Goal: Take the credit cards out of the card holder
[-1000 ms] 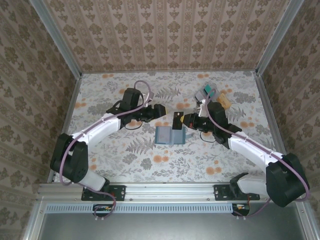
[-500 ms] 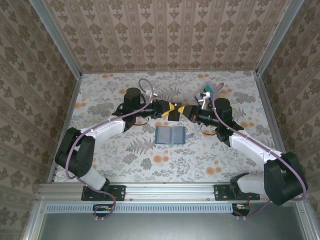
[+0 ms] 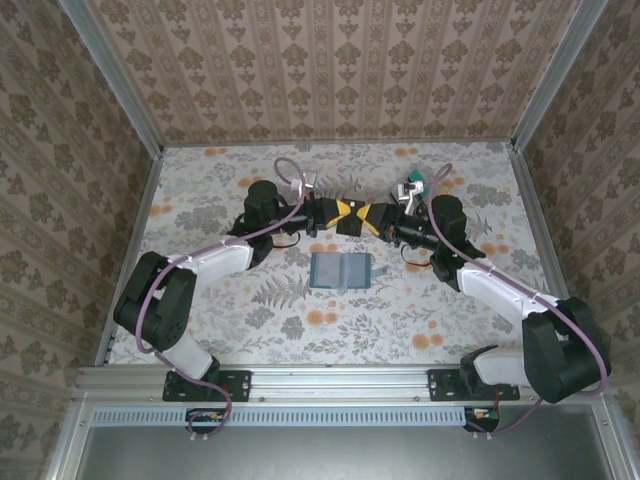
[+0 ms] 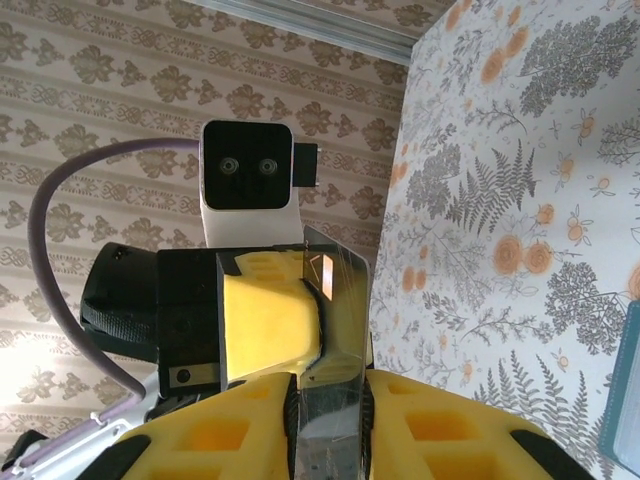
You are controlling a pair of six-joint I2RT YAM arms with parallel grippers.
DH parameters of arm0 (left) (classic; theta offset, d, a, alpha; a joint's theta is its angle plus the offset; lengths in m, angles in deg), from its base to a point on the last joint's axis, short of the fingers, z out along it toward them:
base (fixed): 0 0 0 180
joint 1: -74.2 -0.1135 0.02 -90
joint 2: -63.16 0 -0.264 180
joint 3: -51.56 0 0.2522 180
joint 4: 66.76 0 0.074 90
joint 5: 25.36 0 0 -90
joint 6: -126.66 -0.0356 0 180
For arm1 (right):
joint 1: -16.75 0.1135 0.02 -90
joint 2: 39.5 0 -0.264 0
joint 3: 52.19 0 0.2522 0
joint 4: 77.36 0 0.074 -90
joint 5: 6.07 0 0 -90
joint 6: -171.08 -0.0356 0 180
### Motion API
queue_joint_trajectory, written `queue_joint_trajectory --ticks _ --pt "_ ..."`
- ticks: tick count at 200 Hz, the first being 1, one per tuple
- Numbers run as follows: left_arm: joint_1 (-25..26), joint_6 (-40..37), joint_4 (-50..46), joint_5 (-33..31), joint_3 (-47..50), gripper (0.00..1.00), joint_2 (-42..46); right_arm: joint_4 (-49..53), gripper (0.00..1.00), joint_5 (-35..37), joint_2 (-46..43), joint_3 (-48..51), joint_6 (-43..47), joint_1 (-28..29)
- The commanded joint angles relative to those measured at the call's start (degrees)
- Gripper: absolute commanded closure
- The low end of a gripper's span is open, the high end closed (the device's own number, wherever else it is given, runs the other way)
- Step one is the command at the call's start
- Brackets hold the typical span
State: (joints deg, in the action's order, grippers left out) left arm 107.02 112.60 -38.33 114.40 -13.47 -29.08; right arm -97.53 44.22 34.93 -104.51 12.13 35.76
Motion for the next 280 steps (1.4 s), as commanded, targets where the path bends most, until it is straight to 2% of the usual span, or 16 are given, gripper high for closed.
queue_joint_trajectory --ticks 1,36,54,66,78,115,138,147,188,230,251,280 --pt "-0.21 -0.95 -1.78 -3.17 0.67 1.0 2.2 -6.6 0.75 -1.35 1.56 0.69 -3.2 0.98" --pt "-0.21 -2.31 -5.03 -4.6 0.37 1.0 3.12 -8.59 0.81 -1.13 3.42 0.25 -4.84 1.96" --pt "-0.36 -4.11 -8.47 -5.17 0.29 1.0 3.78 -7.57 0.9 -0.68 3.63 -0.25 -3.65 1.83" --pt "-0.7 -5.9 -12.1 -6.14 0.46 0.91 4.57 -4.09 0.95 -0.18 3.32 -1.07 -0.92 1.68" --pt "-1.38 -8.07 -17.85 -7.88 0.57 0.76 5.57 3.98 1.0 0.95 2.47 -2.86 4.26 1.43" --pt "-4.76 -14.33 -29.92 -13.37 2.38 0.47 6.94 30.18 1.0 8.94 0.93 -11.13 22.6 1.14" --pt "-6.27 -18.43 -35.99 -16.53 3.12 0.34 7.17 45.25 1.0 17.24 2.29 -17.79 34.13 0.61" --pt "-8.59 -19.93 -37.53 -17.48 3.52 0.3 7.5 50.86 1.0 21.03 3.35 -20.61 38.68 0.32" --pt "-11.28 -27.43 -46.96 -24.85 5.5 0.1 11.43 70.14 1.0 36.83 10.81 -32.7 56.42 -1.06" --pt "-13.34 -30.28 -49.71 -26.36 7.93 0.0 14.6 81.58 1.0 43.94 20.25 -43.05 70.51 -1.77" --pt "-13.83 -31.3 -50.68 -26.14 8.2 0.0 15.5 85.82 1.0 49.06 24.74 -47.67 74.85 -2.67" --pt "-14.1 -32.48 -51.76 -25.44 8.01 0.0 15.56 88.97 1.0 49.86 30.05 -52.99 78.85 -5.23"
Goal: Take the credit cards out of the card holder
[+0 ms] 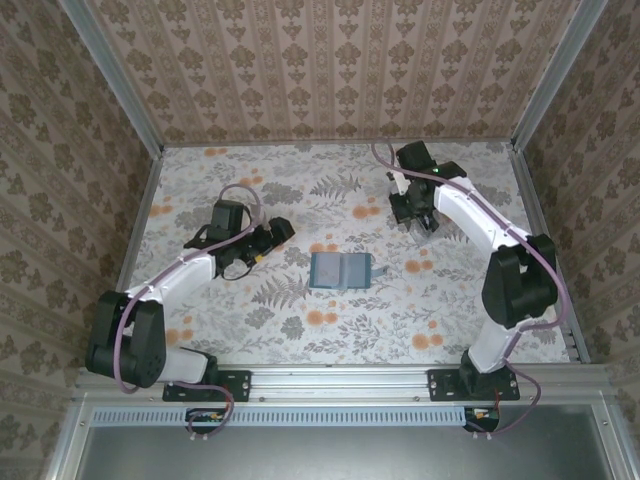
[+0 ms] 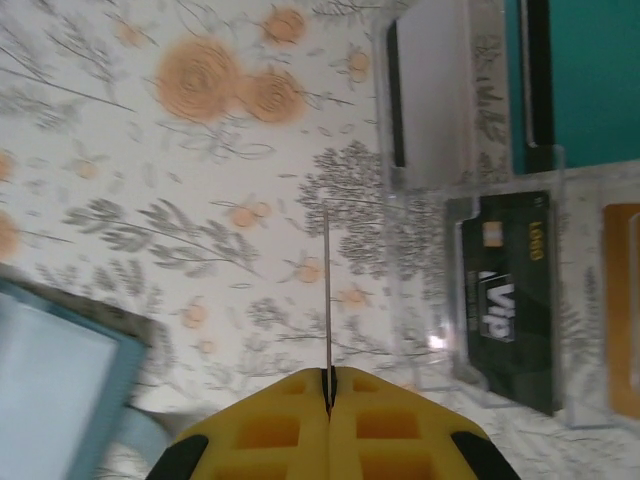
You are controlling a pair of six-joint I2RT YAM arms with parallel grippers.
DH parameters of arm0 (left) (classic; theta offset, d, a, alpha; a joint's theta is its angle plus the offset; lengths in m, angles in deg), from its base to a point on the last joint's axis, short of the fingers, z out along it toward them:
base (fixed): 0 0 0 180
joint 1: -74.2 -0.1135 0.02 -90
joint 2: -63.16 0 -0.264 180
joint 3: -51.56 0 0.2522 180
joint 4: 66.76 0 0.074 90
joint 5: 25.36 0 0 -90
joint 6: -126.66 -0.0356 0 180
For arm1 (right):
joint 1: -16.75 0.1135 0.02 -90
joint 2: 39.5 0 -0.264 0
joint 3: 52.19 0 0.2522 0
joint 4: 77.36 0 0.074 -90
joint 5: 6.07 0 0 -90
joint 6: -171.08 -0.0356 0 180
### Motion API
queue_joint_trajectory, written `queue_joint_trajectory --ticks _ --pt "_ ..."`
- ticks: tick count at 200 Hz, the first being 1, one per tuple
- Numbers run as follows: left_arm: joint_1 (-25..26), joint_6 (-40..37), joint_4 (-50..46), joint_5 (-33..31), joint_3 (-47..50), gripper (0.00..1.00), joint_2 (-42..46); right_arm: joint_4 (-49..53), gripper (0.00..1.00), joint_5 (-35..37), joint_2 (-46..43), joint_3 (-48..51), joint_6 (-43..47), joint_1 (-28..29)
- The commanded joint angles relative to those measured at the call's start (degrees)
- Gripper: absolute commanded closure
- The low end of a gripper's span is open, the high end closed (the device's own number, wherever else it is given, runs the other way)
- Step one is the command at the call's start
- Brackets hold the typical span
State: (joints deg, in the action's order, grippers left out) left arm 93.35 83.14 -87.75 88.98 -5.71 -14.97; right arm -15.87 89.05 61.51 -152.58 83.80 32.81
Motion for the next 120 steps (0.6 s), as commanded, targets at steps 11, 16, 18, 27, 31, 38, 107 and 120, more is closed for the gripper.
queue_joint_trajectory --ticks 11,16,18,27,31,38,107,120 --pt "-0.44 -3.04 -2.25 0.25 0.36 0.0 1.32 7.94 1.0 4.64 4.78 -6.31 7.85 -3.32" --pt "-0.46 -2.97 -2.14 0.41 0.46 0.0 1.23 8.12 1.0 4.35 5.14 -6.64 8.12 -3.82" --pt "-0.44 -3.0 -2.1 0.5 0.45 0.0 1.16 8.23 1.0 4.19 5.31 -6.8 8.23 -4.01" --pt "-0.43 -2.97 -2.1 0.79 0.55 0.0 0.93 8.93 1.0 2.89 5.97 -7.37 8.95 -5.05" --pt "-0.44 -2.96 -1.97 0.88 0.63 0.0 0.85 9.04 1.0 2.59 6.27 -7.49 9.36 -5.36" --pt "-0.45 -2.97 -1.71 1.04 0.77 0.0 0.7 9.07 1.0 2.27 6.8 -7.5 10.01 -5.88" --pt "-0.48 -3.03 -0.77 3.44 0.71 0.0 -0.87 6.07 1.0 -0.66 8.95 -7.72 10.14 -9.2" --pt "-0.37 -2.88 -0.12 3.92 0.94 0.0 -1.27 5.04 1.0 -1.41 8.8 -7.12 10.53 -9.2"
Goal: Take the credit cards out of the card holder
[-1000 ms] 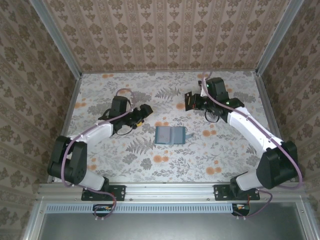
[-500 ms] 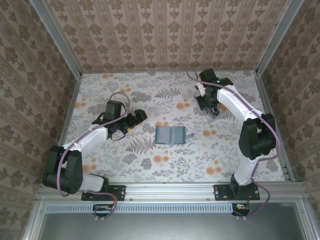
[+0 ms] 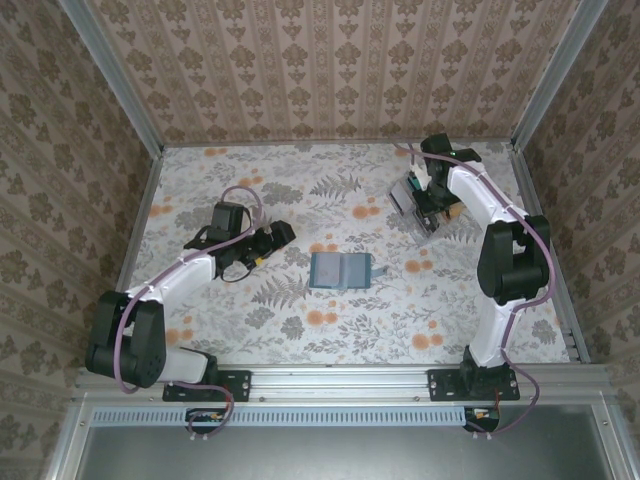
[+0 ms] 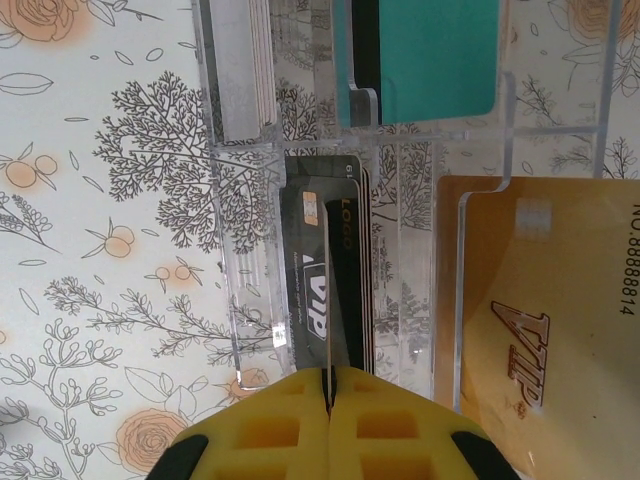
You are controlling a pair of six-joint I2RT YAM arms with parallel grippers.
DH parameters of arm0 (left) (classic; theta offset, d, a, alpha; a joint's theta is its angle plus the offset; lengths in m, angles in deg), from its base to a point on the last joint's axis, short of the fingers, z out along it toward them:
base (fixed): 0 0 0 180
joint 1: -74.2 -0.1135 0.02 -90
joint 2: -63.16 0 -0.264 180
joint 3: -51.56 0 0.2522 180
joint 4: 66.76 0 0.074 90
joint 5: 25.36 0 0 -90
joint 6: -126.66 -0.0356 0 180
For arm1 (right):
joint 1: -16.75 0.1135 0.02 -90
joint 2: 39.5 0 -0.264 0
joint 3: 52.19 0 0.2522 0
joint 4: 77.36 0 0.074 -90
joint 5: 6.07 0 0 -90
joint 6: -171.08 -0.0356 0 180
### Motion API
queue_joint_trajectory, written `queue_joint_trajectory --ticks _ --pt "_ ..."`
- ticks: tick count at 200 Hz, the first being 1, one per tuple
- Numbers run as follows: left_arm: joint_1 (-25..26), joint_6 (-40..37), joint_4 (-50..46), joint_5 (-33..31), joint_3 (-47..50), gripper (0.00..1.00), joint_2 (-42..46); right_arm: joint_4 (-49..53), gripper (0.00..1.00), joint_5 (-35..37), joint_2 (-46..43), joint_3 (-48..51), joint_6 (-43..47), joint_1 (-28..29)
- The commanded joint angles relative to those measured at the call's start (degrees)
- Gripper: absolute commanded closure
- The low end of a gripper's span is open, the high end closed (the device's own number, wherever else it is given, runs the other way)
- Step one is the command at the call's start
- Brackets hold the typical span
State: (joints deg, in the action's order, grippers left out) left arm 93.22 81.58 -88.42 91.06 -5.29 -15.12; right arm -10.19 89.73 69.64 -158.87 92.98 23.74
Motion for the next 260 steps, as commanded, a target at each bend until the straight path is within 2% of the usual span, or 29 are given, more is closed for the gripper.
queue_joint_trajectory --ticks 1,78,124,170,212,234,260 --pt "-0.27 -1.29 0.58 1.91 0.54 0.0 -1.15 -0.7 1.0 -2.14 0.74 -0.8 1.36 -0.13" --pt "-0.13 -1.47 0.72 3.64 0.29 0.0 -2.23 -4.27 0.98 -2.84 1.36 1.47 2.6 -1.24" --pt "0.02 -2.31 0.53 4.49 -0.08 0.0 -2.4 -5.22 0.93 -3.84 1.16 2.58 2.43 -2.02" --pt "0.56 -3.76 -0.99 4.53 -1.27 0.0 -2.15 -4.89 0.77 -3.9 0.77 2.31 1.56 -2.06" --pt "0.66 -4.25 -2.77 3.15 -2.1 0.0 -1.71 -5.59 0.69 -4.56 -3.26 2.57 -0.92 -2.0" --pt "0.57 -4.19 -3.41 1.78 -2.13 0.0 -1.26 -5.97 0.55 -4.85 -6.5 3.37 -5.41 -1.39" --pt "0.49 -4.16 -4.55 -0.49 -2.17 0.0 -0.49 -8.39 0.46 -8.14 -12.05 8.15 -12.74 1.45"
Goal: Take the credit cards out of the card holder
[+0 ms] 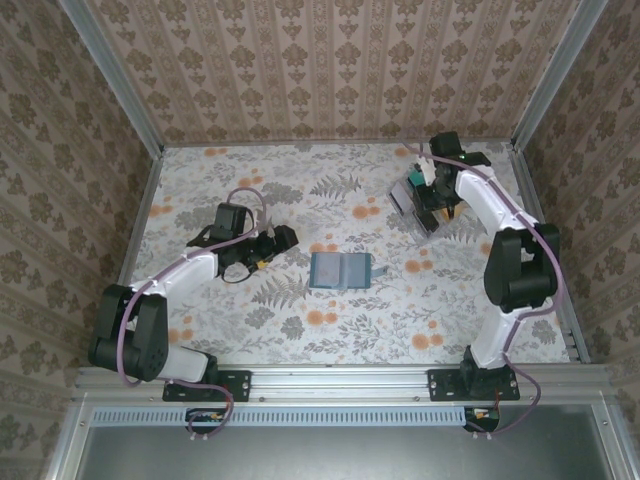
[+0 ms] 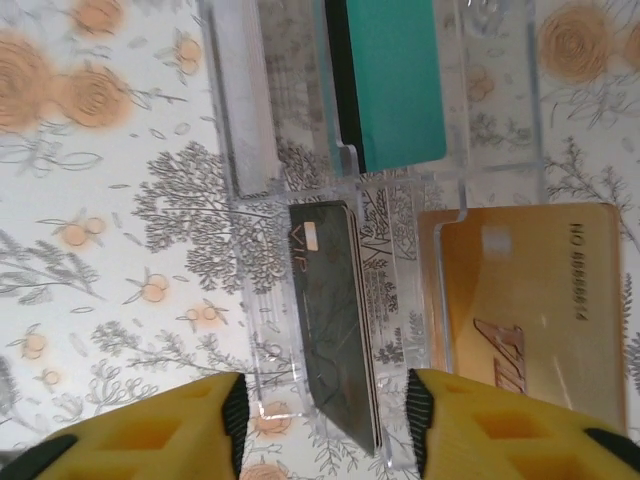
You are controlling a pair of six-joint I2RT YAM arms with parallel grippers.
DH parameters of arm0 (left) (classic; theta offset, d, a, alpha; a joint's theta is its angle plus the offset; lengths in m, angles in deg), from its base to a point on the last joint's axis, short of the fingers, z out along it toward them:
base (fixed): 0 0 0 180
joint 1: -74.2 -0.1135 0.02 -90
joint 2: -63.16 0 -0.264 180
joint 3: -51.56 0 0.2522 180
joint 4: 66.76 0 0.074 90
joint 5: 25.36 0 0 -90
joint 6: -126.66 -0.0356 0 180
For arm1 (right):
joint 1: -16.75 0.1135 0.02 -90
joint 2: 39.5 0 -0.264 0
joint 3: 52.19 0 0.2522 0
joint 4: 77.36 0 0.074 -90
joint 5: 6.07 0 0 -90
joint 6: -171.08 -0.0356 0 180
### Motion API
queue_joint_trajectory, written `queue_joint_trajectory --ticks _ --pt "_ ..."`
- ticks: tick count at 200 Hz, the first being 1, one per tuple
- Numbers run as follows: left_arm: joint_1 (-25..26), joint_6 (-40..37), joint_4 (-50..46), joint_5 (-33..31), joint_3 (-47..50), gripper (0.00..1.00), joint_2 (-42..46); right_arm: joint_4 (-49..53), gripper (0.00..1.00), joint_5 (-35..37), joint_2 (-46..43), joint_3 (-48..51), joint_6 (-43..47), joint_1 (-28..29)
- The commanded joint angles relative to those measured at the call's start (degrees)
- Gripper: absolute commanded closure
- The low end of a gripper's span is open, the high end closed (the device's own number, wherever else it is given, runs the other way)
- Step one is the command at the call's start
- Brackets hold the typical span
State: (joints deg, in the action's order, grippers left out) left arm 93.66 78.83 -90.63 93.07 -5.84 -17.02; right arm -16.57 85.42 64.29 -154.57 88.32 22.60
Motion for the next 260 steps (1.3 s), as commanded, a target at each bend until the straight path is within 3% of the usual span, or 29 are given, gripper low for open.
queue_joint_trajectory --ticks 1,30,55,86,118,179,260 --pt "0.05 -1.4 -2.4 -2.54 -1.63 0.0 1.42 -2.19 0.46 -4.07 -6.95 4.26 -8.37 2.72" --pt "-0.47 -1.82 -4.08 -4.49 -1.54 0.0 2.13 -9.75 0.36 -4.44 -14.39 13.23 -19.53 11.23" --pt "-1.16 -2.49 -5.3 -4.96 -1.44 0.0 2.66 -13.37 0.34 -2.44 -17.24 18.66 -28.59 20.43" --pt "-1.78 -3.04 -6.06 -5.13 -1.41 0.0 2.93 -15.94 0.34 1.13 -16.43 22.29 -38.69 31.02" --pt "-1.97 -3.37 -5.99 -5.23 -1.36 0.0 3.19 -18.93 0.35 3.26 -11.23 21.87 -46.32 37.85" --pt "-2.31 -4.48 -7.63 -5.42 -1.65 0.0 3.63 -17.51 0.41 5.15 -0.6 18.8 -51.06 40.49" --pt "-1.55 -4.14 -6.14 -1.17 -2.59 0.0 1.77 -14.86 0.51 8.17 4.82 17.82 -52.32 39.94"
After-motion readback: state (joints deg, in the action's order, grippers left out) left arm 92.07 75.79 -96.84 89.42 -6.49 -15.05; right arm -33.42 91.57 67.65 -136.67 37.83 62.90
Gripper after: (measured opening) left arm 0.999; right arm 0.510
